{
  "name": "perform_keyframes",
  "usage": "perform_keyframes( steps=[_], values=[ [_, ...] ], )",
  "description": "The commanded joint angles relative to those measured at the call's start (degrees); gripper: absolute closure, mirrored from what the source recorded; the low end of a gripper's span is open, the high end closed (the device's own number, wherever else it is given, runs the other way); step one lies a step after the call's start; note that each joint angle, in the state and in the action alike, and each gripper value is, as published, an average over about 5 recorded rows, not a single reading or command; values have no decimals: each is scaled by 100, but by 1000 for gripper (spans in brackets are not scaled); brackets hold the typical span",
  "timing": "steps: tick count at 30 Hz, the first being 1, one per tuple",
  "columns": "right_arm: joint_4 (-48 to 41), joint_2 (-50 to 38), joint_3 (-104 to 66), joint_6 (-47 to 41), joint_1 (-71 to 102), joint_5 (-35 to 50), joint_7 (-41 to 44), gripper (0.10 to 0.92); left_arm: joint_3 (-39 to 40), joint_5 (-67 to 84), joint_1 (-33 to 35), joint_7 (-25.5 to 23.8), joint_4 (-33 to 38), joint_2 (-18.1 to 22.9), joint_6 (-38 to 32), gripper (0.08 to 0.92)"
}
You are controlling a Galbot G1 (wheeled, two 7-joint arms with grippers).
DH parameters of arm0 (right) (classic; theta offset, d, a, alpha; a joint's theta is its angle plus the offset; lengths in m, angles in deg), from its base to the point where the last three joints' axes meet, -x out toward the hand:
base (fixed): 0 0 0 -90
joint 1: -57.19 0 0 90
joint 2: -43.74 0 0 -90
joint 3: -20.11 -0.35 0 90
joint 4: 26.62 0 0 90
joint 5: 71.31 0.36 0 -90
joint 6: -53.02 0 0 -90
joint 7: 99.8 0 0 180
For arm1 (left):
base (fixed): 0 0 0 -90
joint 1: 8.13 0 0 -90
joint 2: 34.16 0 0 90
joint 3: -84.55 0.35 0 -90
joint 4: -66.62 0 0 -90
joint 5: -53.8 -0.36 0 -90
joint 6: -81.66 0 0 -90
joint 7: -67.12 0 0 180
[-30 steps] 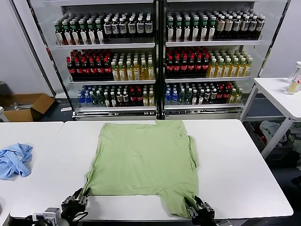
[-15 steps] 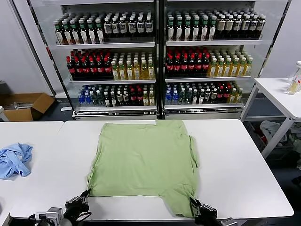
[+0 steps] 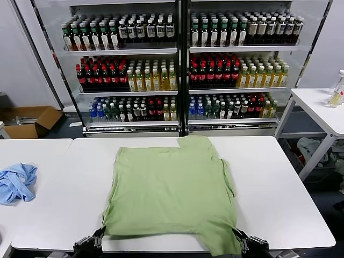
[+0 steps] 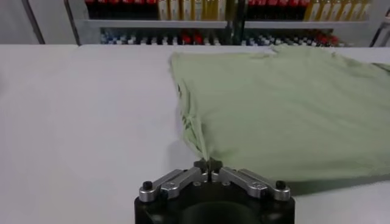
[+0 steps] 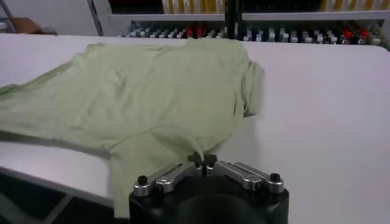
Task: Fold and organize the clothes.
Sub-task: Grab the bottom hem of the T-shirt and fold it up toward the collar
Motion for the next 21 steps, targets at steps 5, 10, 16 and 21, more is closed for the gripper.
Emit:
perform_keyframes(
  steps=[5, 10, 16, 21],
  values=[
    [665, 47, -575, -44, 760, 146, 17, 915, -644, 208, 888, 148, 950, -17, 272, 917],
    [544, 12, -228, -136, -169, 378, -141, 915, -977, 972, -36, 136, 748, -82, 162, 917],
    [-255, 9, 419, -531, -2177, 871, -367, 915, -432, 1366, -1699, -100, -445, -191, -259, 917],
    [-893, 61, 998, -648, -3233, 855, -424, 915, 196, 1223, -2318, -241, -1134, -154, -407, 917]
  ],
)
